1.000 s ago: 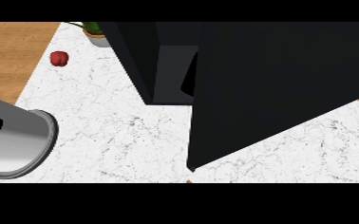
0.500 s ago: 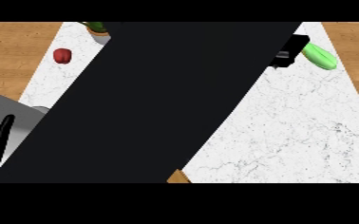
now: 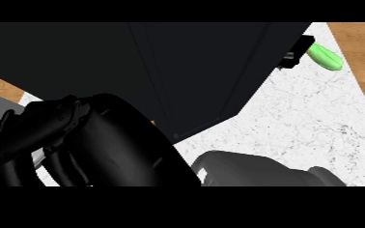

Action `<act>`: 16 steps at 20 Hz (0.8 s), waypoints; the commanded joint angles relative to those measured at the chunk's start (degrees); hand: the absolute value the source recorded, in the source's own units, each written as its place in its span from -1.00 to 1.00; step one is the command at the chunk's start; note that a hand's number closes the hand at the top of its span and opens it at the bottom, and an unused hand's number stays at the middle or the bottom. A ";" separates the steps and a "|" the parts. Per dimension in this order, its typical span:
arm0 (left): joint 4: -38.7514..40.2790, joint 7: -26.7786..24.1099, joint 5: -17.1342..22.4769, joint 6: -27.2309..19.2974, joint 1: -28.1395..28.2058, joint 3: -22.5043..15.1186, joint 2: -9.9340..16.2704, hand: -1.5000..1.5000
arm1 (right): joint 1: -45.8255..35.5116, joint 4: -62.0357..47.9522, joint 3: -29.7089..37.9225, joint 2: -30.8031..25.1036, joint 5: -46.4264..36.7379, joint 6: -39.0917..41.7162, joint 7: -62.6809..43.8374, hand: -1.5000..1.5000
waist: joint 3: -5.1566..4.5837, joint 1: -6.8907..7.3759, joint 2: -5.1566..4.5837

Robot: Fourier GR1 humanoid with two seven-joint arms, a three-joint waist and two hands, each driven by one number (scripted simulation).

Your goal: Pick up the wine, place it into the cabinet and close the cabinet

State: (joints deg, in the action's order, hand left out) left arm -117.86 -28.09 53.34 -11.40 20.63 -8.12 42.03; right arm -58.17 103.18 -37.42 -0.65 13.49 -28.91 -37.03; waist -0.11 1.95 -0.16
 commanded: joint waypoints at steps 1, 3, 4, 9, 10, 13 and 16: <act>-2.48 3.15 0.81 -1.78 -1.21 1.66 0.18 -1.00 | -7.87 -9.18 4.21 0.61 -1.85 2.21 1.93 1.00 | 0.07 -0.63 0.14; -0.96 1.39 -0.55 -0.86 -0.46 0.69 -1.60 -1.00 | -11.10 -14.84 6.13 0.63 -2.95 4.94 3.01 1.00 | 0.03 -0.61 0.06; 0.35 1.54 -2.72 -1.84 -2.00 -1.89 -2.56 -1.00 | -9.33 -17.08 3.73 0.63 -4.35 3.71 7.37 1.00 | 0.04 -0.89 -0.10; -0.26 2.39 -1.03 0.80 -0.22 3.49 -2.09 -1.00 | -8.67 -25.79 11.73 -0.51 -1.09 10.66 11.82 1.00 | 0.08 -0.85 -0.04; -0.15 2.35 -1.01 3.60 1.23 4.75 -1.21 -1.00 | -7.85 -26.53 11.53 0.62 -2.16 10.21 13.11 1.00 | 0.08 -0.80 0.06; 2.43 2.32 -3.59 2.45 -1.42 2.26 -3.62 -1.00 | -13.60 -34.76 17.03 0.63 0.41 12.73 15.55 1.00 | 0.06 -0.70 -0.11; 0.36 4.59 -3.52 0.10 -2.21 2.74 -4.53 -1.00 | -13.12 -39.74 16.25 0.64 0.12 14.09 20.37 1.00 | 0.07 -0.61 -0.14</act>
State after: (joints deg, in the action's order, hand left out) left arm -117.54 -25.50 50.35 -9.67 20.65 -5.58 38.63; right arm -69.41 71.87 -22.94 0.01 13.21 -16.03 -21.54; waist -0.06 1.37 0.25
